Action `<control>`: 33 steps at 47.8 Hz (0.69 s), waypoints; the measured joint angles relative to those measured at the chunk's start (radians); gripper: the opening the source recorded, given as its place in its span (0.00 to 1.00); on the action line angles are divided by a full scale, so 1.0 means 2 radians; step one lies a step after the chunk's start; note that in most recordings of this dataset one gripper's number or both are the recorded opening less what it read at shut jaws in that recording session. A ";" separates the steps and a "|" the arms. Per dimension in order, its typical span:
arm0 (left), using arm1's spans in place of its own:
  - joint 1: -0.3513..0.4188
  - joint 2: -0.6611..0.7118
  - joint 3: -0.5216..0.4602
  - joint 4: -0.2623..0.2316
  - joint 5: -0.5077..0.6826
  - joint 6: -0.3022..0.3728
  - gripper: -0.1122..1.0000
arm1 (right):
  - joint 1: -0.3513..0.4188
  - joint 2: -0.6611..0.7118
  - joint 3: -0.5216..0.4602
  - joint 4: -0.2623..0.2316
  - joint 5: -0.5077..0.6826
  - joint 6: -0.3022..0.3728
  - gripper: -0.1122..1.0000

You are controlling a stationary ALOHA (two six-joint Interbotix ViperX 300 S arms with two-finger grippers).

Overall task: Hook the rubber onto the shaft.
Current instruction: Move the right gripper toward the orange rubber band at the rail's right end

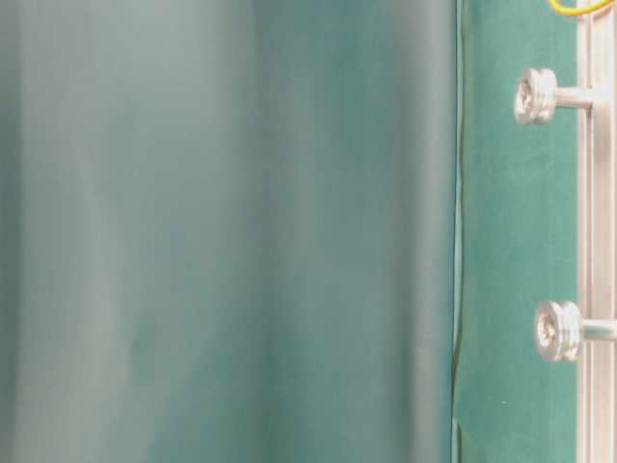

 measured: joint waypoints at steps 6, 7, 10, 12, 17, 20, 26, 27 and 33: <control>0.000 0.000 0.000 0.000 0.000 -0.001 0.10 | -0.001 0.000 0.000 -0.002 0.000 0.000 0.12; 0.000 -0.001 0.000 -0.001 0.000 -0.001 0.10 | -0.001 0.000 0.000 -0.002 0.001 0.000 0.12; 0.000 -0.001 0.000 -0.001 0.001 -0.001 0.10 | 0.000 -0.001 0.000 -0.002 0.001 0.000 0.12; -0.001 0.000 0.000 0.000 0.001 -0.001 0.10 | 0.000 0.000 0.000 -0.002 0.000 0.000 0.12; -0.001 0.000 0.000 -0.001 0.001 -0.001 0.10 | 0.000 0.000 0.000 -0.002 0.001 0.000 0.13; -0.001 0.000 0.000 0.000 0.001 -0.002 0.10 | 0.000 0.000 -0.001 -0.002 0.001 0.000 0.13; -0.001 0.000 0.000 0.000 0.001 -0.001 0.10 | -0.001 0.000 -0.001 -0.002 0.001 0.001 0.23; -0.001 0.000 0.000 0.000 0.001 -0.001 0.10 | 0.000 0.000 0.000 -0.002 0.001 0.001 0.27; -0.001 0.000 0.001 -0.001 0.001 -0.001 0.10 | -0.001 0.001 -0.001 -0.002 0.002 0.000 0.60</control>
